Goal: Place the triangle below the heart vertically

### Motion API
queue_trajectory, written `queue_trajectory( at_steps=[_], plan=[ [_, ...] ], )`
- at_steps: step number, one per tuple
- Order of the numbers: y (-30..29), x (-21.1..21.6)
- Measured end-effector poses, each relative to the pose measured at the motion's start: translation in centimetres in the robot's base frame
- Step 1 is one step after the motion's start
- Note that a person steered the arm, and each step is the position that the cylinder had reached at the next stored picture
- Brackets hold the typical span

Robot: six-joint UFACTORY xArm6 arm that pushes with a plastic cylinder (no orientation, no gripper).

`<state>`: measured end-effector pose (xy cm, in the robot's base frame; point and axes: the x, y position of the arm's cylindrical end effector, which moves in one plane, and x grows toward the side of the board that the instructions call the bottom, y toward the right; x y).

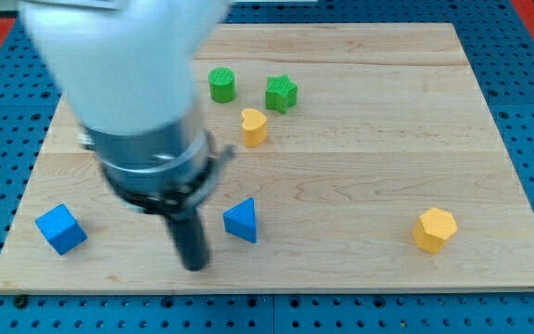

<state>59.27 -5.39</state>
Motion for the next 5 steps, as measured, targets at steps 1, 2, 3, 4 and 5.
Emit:
queue_trajectory(
  at_steps=[1,2,3,4,5],
  plan=[
    [1.9,-5.5],
    [3.2,-7.9],
    [7.3,-7.3],
    [8.8,-8.0],
    [7.3,-8.7]
  ],
)
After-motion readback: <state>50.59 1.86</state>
